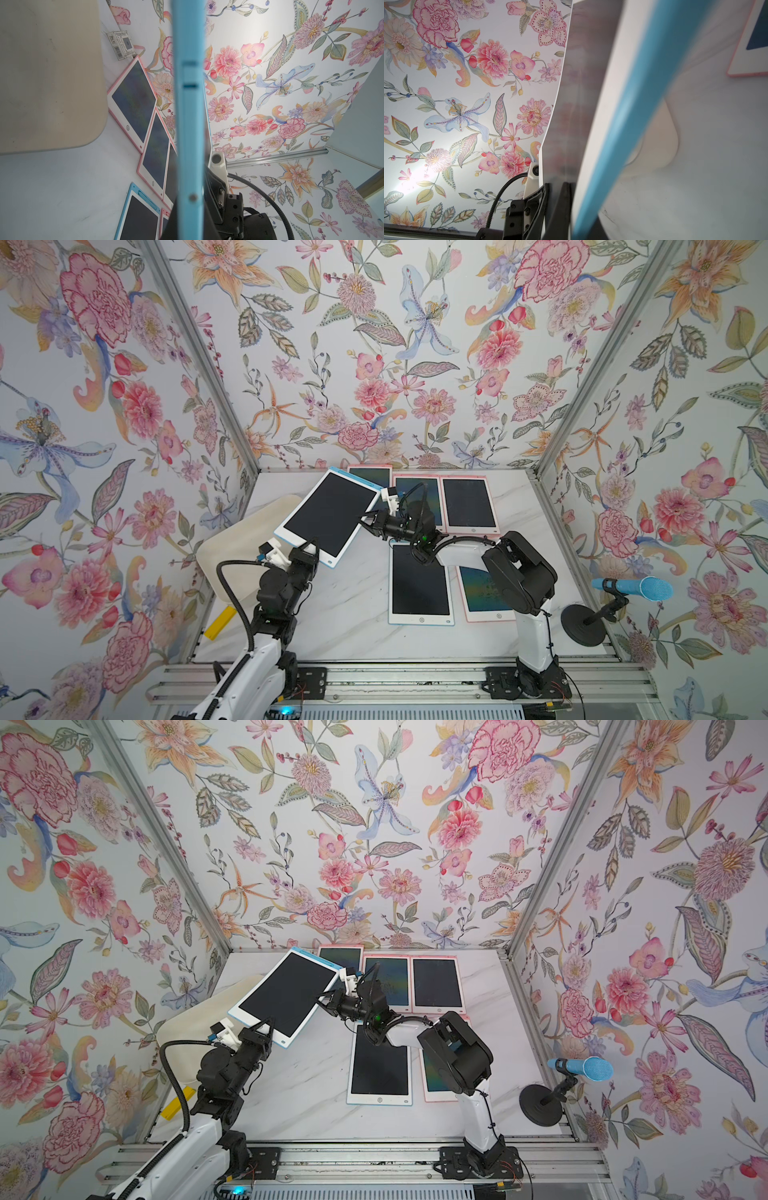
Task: Take out the writing tablet from the storage box
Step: Place the writing tablet at the center of the board.
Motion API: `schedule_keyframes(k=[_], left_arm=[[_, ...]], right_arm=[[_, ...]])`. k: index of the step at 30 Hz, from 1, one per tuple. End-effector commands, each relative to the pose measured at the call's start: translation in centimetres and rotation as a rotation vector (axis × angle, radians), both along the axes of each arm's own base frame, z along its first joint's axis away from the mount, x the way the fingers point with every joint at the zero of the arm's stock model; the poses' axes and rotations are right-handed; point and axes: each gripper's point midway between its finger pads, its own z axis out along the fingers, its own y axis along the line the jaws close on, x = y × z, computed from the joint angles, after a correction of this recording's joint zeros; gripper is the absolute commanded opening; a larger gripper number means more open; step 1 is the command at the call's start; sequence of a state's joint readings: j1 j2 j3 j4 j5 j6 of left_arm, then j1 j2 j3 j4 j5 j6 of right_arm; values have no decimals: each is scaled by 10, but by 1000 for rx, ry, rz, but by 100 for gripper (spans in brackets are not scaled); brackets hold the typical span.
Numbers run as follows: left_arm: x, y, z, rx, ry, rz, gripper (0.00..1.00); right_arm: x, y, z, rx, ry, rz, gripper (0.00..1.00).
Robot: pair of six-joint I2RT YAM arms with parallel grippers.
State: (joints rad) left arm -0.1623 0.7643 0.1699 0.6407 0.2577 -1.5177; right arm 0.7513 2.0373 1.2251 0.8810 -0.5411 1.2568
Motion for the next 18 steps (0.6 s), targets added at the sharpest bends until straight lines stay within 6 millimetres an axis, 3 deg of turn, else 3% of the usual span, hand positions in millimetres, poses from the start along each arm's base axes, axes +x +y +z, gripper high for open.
schedule_keyframes(k=[1, 2, 5, 8, 12, 14, 18], left_arm=[[-11, -28, 7, 71, -64, -162, 17], [-14, -28, -6, 77, -38, -165, 23], [-16, -26, -10, 99, -27, -155, 32], [-17, -26, -10, 111, -27, -162, 51], [-18, -28, -9, 125, -33, -172, 55], [-19, -27, -6, 124, -46, -168, 65], [-22, -27, 0, 148, -59, -173, 71]], right_arm=[[-3, -2, -5, -78, -86, -12, 0], [-3, -3, -4, -85, -88, -16, 0], [-4, -10, -5, -106, -99, -26, 0], [-3, -16, -6, -109, -97, -34, 0], [-2, -19, -11, -102, -85, -29, 0], [-2, -22, -15, -100, -76, -32, 0], [1, -44, -13, -78, -62, -46, 0]])
